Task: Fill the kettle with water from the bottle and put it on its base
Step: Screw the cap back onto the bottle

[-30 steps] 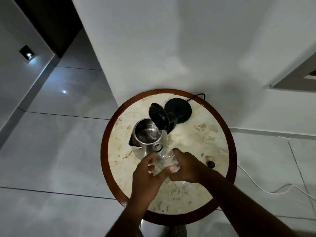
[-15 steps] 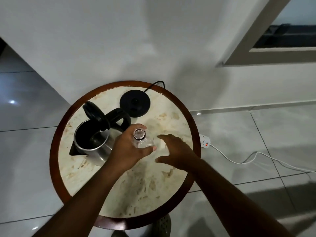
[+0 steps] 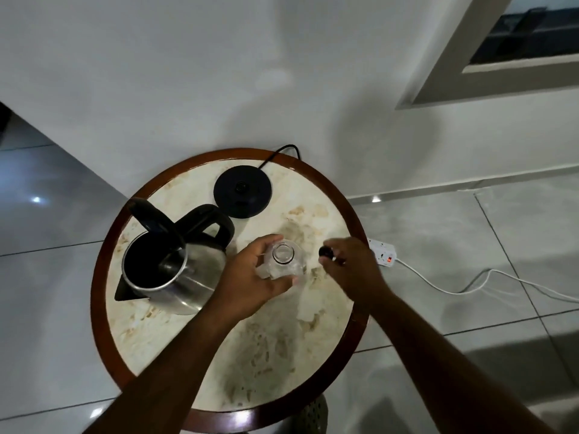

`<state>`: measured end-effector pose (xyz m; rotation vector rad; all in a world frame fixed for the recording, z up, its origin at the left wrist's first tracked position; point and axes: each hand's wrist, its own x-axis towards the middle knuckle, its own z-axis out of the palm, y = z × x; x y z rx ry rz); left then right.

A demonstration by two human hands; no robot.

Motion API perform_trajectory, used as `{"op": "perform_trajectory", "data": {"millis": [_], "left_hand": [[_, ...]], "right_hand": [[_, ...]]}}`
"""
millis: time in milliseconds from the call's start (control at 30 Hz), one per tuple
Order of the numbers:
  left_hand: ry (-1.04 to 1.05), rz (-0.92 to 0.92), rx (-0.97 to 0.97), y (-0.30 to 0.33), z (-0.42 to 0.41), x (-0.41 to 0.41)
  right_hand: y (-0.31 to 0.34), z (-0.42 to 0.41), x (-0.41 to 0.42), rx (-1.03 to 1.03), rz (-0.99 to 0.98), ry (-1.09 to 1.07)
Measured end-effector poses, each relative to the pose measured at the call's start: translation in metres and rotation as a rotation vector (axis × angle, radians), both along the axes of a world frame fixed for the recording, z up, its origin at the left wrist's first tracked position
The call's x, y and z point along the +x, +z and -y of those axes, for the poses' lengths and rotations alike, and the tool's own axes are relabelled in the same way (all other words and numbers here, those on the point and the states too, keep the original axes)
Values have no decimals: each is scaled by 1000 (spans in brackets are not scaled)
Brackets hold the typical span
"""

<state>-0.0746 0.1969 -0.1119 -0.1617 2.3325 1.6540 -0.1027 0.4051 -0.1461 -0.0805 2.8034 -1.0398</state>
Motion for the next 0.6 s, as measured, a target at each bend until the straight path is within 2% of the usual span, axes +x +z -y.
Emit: {"op": "perform_trajectory", "data": {"millis": [33, 100, 200, 267, 367, 600], "left_hand": [[-3, 5, 2, 0, -1, 0], [-15, 10, -7, 1, -3, -1], [-29, 38, 7, 1, -1, -5], [-39, 51, 39, 2, 1, -7], [-64, 50, 54, 2, 3, -10], [-91, 79, 87, -2, 6, -14]], "right_hand": [[24, 1, -7, -91, -73, -23], [71, 9, -17, -178, -133, 100], [117, 31, -26, 23, -97, 488], [128, 41, -30, 208, -62, 651], [133, 51, -29, 326, -4, 742], [129, 63, -33, 486, -37, 846]]}}
